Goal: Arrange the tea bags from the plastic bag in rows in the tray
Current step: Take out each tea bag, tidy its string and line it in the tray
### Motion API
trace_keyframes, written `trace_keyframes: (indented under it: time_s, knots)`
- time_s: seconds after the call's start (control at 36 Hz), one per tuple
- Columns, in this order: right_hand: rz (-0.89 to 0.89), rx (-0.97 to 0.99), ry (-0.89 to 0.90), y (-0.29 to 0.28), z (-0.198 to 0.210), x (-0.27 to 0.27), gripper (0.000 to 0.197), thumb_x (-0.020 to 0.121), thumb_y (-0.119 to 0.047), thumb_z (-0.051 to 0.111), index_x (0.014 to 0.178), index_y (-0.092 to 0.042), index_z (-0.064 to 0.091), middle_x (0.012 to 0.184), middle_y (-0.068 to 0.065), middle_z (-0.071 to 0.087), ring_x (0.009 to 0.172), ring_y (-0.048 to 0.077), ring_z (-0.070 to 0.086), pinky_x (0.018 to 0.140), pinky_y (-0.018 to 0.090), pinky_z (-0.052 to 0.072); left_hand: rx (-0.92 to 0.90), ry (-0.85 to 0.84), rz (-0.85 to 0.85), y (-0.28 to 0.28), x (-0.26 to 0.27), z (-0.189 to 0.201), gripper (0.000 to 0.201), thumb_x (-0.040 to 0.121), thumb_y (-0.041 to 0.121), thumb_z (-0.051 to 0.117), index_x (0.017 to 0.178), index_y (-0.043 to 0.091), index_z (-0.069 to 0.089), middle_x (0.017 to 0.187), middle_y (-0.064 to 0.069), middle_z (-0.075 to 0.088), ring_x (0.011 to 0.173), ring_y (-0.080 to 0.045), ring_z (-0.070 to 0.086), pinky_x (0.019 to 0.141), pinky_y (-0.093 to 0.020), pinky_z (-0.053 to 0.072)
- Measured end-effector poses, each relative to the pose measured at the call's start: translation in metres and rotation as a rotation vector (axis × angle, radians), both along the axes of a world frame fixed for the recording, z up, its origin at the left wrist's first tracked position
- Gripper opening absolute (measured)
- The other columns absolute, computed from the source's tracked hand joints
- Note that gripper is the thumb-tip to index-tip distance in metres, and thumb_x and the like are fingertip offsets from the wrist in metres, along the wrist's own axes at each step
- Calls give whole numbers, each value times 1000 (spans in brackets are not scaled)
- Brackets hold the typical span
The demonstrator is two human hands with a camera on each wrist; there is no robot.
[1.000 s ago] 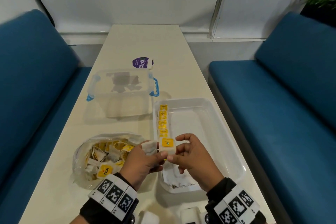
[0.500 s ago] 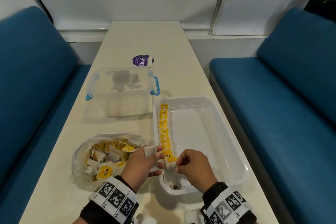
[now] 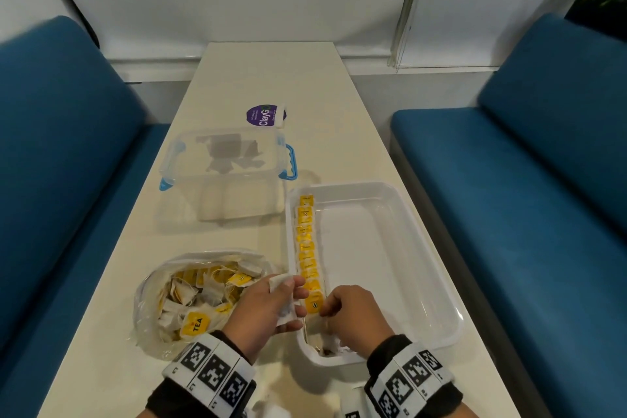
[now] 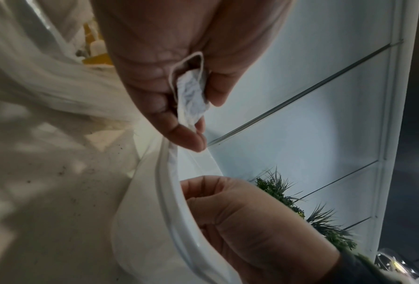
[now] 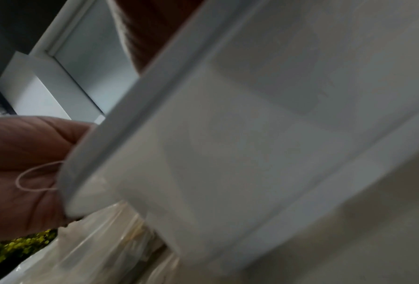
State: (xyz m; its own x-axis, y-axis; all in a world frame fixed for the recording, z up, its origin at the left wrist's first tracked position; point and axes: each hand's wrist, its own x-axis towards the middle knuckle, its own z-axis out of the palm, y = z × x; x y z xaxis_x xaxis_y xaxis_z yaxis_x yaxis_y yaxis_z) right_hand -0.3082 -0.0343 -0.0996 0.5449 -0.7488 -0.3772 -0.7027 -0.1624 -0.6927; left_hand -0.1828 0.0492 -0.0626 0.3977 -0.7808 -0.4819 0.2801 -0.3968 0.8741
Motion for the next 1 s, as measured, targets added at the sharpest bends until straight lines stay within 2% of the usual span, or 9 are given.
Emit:
trace_keyframes:
  time_s: [0.14, 0.28, 0.39, 0.47, 0.58, 0.69, 0.81, 0.92, 1.0]
  knots:
    - [-17, -179, 14, -4, 4, -8, 20, 80, -6, 54, 80, -26, 55, 86, -9, 54, 75, 7, 50, 61, 13, 37, 0, 60, 7, 1, -1, 5, 33, 99, 24, 40, 97, 4, 66, 92, -14, 69, 66, -19, 63, 56, -26, 56]
    - [-78, -156, -285, -7, 32, -8, 17, 82, -16, 66, 74, -29, 58, 83, -8, 62, 75, 4, 55, 65, 10, 41, 13, 150, 28, -1, -3, 11, 43, 99, 31, 38, 94, 1, 68, 91, -15, 71, 70, -24, 65, 52, -26, 56]
    - [58, -142, -457, 1, 61, -10, 31, 73, 4, 59, 81, -26, 60, 86, -10, 59, 77, 4, 54, 66, 8, 41, 19, 202, 21, -1, -2, 13, 49, 98, 39, 35, 94, 4, 69, 87, -12, 72, 69, -22, 67, 53, -26, 56]
    - [221, -230, -462, 6, 62, -11, 42, 66, 8, 53, 89, -26, 62, 94, -11, 54, 84, 1, 50, 67, 9, 39, 11, 252, 19, 0, 0, 14, 50, 98, 41, 34, 98, 3, 67, 85, -9, 73, 72, -21, 68, 55, -27, 55]
    - [281, -343, -436, 12, 50, -9, 30, 74, -9, 67, 92, -33, 68, 95, -16, 48, 95, 3, 52, 83, 23, 47, 8, 353, 38, 0, 3, 15, 49, 98, 40, 33, 98, 2, 64, 80, -12, 72, 67, -22, 67, 56, -31, 54]
    - [244, -348, -480, 16, 47, -9, 18, 70, -34, 68, 88, -34, 68, 93, -18, 51, 97, 9, 55, 83, 29, 47, 40, 414, 47, 1, 1, 13, 45, 98, 39, 36, 94, 2, 61, 72, -12, 68, 53, -21, 63, 53, -31, 53]
    - [135, -264, -593, 14, 53, -11, 8, 73, -24, 76, 79, -28, 74, 90, -11, 58, 90, 4, 55, 77, 13, 42, 66, 313, 29, 4, -2, 11, 40, 98, 35, 39, 94, 4, 65, 75, -14, 67, 63, -25, 65, 58, -34, 53]
    - [-1, -299, -488, 6, 53, -16, 13, 77, -21, 74, 70, -30, 68, 85, -13, 58, 86, 3, 55, 77, 16, 42, 15, 48, 34, 3, -1, 8, 22, 95, 24, 49, 105, 11, 65, 104, -9, 64, 88, -23, 60, 72, -33, 49]
    - [-36, -205, -436, 0, 56, -22, 19, 82, -18, 69, 70, -31, 61, 77, -11, 62, 75, 2, 56, 71, 12, 44, -26, -197, -38, 2, -1, 11, 19, 94, 19, 50, 110, 21, 61, 109, 1, 61, 100, -15, 56, 76, -25, 45]
